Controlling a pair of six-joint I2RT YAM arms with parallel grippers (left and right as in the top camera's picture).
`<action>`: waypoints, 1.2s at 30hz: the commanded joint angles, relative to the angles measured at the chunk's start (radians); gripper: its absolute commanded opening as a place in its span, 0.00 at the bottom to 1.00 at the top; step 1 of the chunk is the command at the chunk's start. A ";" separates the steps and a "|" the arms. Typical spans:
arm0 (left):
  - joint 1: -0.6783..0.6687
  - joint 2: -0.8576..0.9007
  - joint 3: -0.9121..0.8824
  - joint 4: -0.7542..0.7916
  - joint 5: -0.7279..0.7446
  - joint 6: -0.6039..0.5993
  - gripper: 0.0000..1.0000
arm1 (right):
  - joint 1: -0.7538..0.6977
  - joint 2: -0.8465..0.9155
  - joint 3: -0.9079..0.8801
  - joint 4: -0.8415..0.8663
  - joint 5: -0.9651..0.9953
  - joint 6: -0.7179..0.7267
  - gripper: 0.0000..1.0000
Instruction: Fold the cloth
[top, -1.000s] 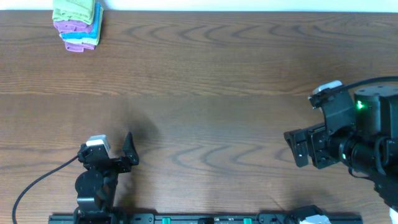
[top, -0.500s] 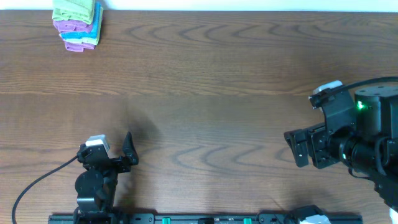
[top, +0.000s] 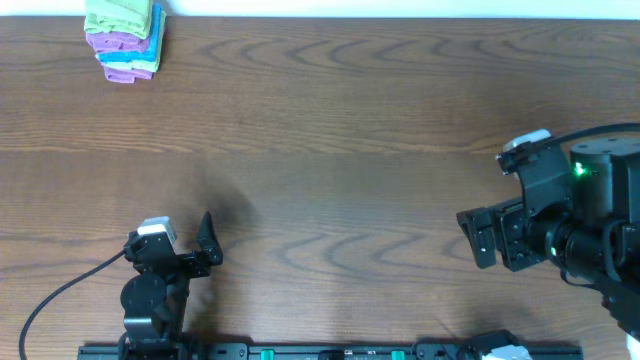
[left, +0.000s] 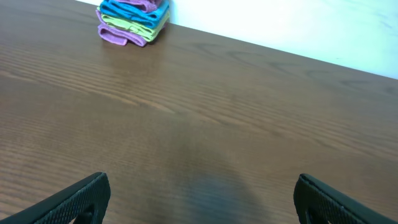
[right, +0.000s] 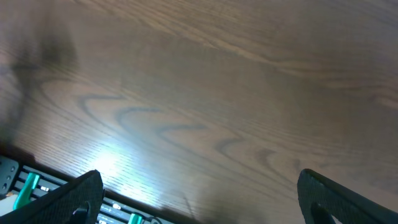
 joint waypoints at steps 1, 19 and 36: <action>-0.004 -0.010 -0.025 0.000 -0.019 0.006 0.95 | 0.011 -0.001 0.001 -0.001 0.007 0.016 0.99; -0.004 -0.010 -0.025 0.000 -0.019 0.006 0.95 | -0.036 -0.327 -0.103 0.206 0.010 -0.082 0.99; -0.004 -0.010 -0.025 0.000 -0.019 0.006 0.95 | -0.252 -0.840 -1.125 0.832 -0.065 -0.101 0.99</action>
